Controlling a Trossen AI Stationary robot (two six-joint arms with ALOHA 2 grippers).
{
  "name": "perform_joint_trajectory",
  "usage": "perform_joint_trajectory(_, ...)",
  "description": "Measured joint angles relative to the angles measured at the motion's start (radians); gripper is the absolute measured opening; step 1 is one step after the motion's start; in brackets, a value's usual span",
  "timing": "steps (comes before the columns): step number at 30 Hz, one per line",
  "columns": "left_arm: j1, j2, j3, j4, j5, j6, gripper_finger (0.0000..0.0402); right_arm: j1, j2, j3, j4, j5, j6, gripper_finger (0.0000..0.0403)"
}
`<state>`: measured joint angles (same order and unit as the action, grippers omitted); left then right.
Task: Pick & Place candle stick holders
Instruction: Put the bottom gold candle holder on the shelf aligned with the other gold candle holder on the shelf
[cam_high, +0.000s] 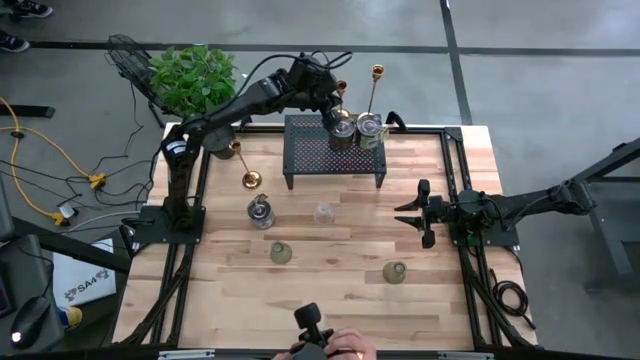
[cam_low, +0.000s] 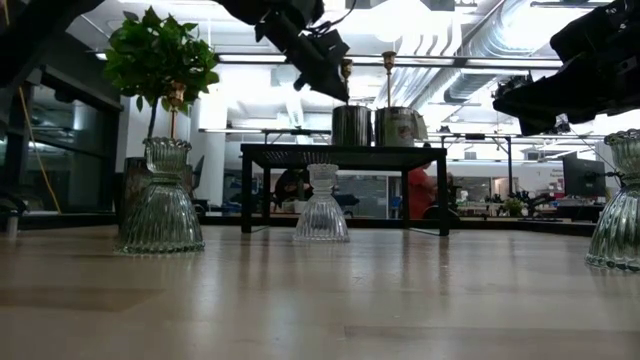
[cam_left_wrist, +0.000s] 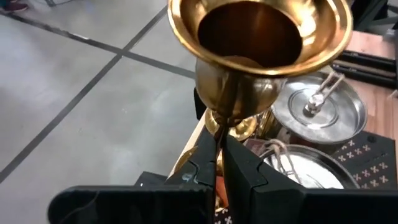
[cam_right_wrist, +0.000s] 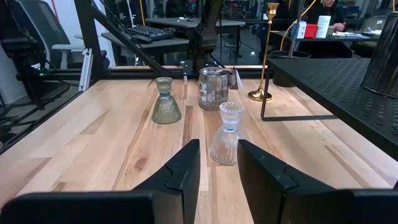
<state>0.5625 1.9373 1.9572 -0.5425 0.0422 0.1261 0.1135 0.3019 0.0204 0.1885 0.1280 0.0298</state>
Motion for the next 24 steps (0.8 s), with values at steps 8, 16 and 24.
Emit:
perform_joint_trajectory(8, 0.007, 0.020, 0.000, 0.012, 0.004, -0.004, 0.0007, 0.000, 0.000, 0.000, 0.000, 0.000, 0.000, 0.0099)
perform_joint_trajectory(16, 0.015, 0.021, -0.001, 0.016, 0.021, -0.034, 0.0007, 0.000, 0.000, 0.000, 0.000, 0.000, 0.000, 0.0099)
perform_joint_trajectory(24, 0.015, 0.022, 0.000, 0.000, 0.031, -0.056, 0.0007, 0.000, 0.000, 0.000, 0.000, 0.000, 0.000, 0.0099)
